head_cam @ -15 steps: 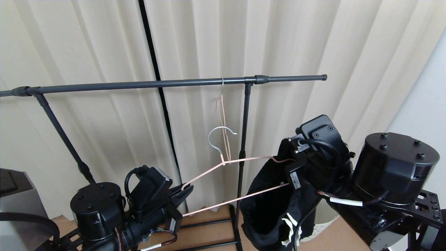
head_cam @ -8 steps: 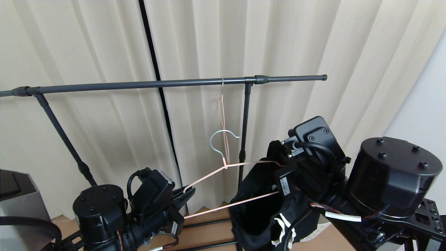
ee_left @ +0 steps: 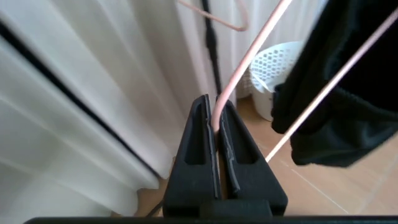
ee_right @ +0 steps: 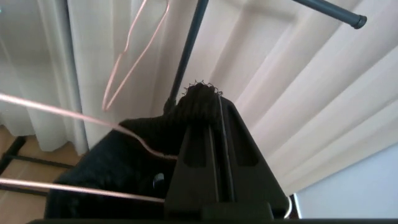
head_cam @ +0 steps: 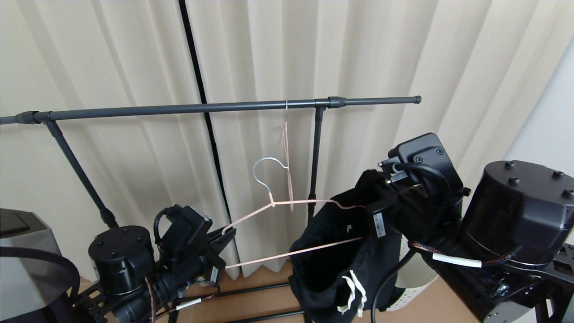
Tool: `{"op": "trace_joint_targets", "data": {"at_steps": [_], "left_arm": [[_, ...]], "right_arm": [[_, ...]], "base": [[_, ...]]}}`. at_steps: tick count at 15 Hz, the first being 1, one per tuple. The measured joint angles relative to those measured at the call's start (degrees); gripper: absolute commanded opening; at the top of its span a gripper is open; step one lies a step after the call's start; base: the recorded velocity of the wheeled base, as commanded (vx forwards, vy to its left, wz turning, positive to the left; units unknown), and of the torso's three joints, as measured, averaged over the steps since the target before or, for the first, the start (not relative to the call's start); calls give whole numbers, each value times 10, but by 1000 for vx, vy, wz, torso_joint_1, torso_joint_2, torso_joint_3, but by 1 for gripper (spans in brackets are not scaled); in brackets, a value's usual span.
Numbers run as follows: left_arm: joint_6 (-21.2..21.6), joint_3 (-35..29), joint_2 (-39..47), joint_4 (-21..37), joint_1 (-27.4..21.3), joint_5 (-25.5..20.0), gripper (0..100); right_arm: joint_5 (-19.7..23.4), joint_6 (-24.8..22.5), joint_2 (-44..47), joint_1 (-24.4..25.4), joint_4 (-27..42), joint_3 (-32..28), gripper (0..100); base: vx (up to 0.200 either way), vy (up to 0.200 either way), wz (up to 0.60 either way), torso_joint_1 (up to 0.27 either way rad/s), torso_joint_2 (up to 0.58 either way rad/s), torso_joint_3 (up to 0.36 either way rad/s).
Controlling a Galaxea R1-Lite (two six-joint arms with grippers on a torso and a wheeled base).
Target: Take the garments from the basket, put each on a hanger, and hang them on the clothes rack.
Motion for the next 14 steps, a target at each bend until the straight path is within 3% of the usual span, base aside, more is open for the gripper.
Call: {"op": "trace_joint_targets", "data": {"at_steps": [3, 8, 14], "left_arm": [[5, -22, 0, 0, 31, 3, 0], [5, -40, 3, 0, 32, 35, 0], [4, -33, 7, 0, -11, 53, 0]], "right_arm": [[0, 0, -16, -2, 38, -1, 0], [0, 4, -18, 26, 41, 2, 0], [0, 88, 35, 78, 41, -35, 0]], "base": [[0, 0, 0, 0, 0, 0], [0, 0, 0, 0, 0, 0], [0, 0, 0, 0, 0, 0]]}}
